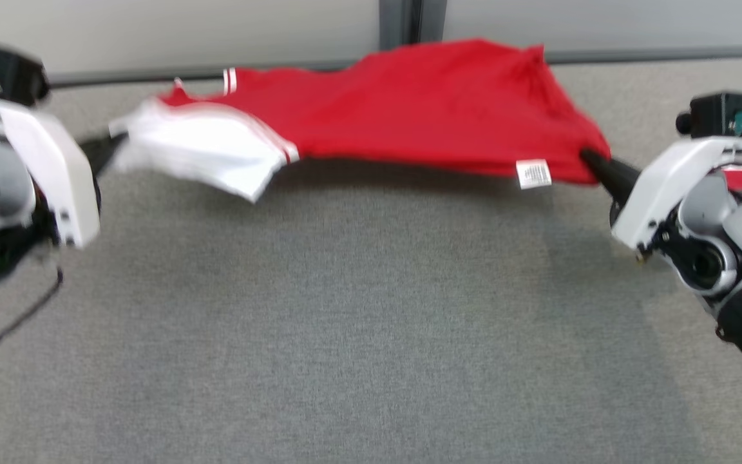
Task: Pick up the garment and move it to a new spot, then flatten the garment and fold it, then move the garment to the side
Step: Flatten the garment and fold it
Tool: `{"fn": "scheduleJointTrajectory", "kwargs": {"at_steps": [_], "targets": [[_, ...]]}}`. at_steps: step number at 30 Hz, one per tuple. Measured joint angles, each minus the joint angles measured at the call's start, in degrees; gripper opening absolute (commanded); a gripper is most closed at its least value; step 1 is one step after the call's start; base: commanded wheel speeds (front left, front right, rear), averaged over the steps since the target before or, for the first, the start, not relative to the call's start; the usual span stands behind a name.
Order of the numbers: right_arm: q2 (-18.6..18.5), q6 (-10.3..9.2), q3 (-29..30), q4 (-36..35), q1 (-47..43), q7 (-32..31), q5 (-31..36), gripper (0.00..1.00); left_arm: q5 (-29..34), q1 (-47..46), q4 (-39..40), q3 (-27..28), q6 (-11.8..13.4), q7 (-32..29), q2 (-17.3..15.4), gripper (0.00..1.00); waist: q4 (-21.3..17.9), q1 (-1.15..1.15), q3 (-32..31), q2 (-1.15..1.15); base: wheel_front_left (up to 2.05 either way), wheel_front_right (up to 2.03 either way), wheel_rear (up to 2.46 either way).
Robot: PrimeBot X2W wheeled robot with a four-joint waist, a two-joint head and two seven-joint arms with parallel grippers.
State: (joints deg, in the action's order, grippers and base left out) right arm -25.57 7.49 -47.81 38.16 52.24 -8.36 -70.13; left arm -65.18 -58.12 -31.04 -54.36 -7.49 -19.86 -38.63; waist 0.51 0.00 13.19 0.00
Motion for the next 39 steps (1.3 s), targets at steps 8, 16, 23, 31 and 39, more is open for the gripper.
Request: {"fn": "scheduleJointTrajectory", "kwargs": {"at_steps": [8, 16, 23, 31, 39], "targets": [[-6.65, 0.0, -5.31, -6.41, -8.2, -8.79, -5.16, 0.0, -7.22, 12.38, 13.76, -5.25, 0.81, -11.33, -7.98, 0.0, -0.15, 0.0, -8.12, 0.0, 0.0, 0.0, 0.0], [-15.13, 0.0, -5.82, -14.9, -18.67, -13.83, -10.58, 0.0, -13.65, 21.34, 30.87, -7.95, 6.13, -18.34, -16.45, 0.0, 1.08, 0.0, -12.58, 0.0, 0.0, 0.0, 0.0], [-24.68, 0.0, -4.39, -26.38, -28.95, -14.35, -14.01, 0.0, -21.3, 27.65, 45.71, -8.87, 10.72, -21.91, -24.34, 0.0, 2.45, 0.0, -13.36, 0.0, 0.0, 0.0, 0.0], [-31.89, 0.0, -2.33, -35.6, -35.05, -14.69, -15.17, 0.0, -24.25, 28.63, 51.82, -7.99, 13.69, -22.47, -28.77, 0.0, 2.09, 0.0, -12.79, 0.0, 0.0, 0.0, 0.0], [-30.8, 0.0, 0.92, -36.09, -32.15, -18.61, -14.17, 0.0, -24.61, 24.29, 49.36, -6.27, 14.26, -25.68, -25.64, 0.0, 0.75, 0.0, -10.08, 0.0, 0.0, 0.0, 0.0]]}}
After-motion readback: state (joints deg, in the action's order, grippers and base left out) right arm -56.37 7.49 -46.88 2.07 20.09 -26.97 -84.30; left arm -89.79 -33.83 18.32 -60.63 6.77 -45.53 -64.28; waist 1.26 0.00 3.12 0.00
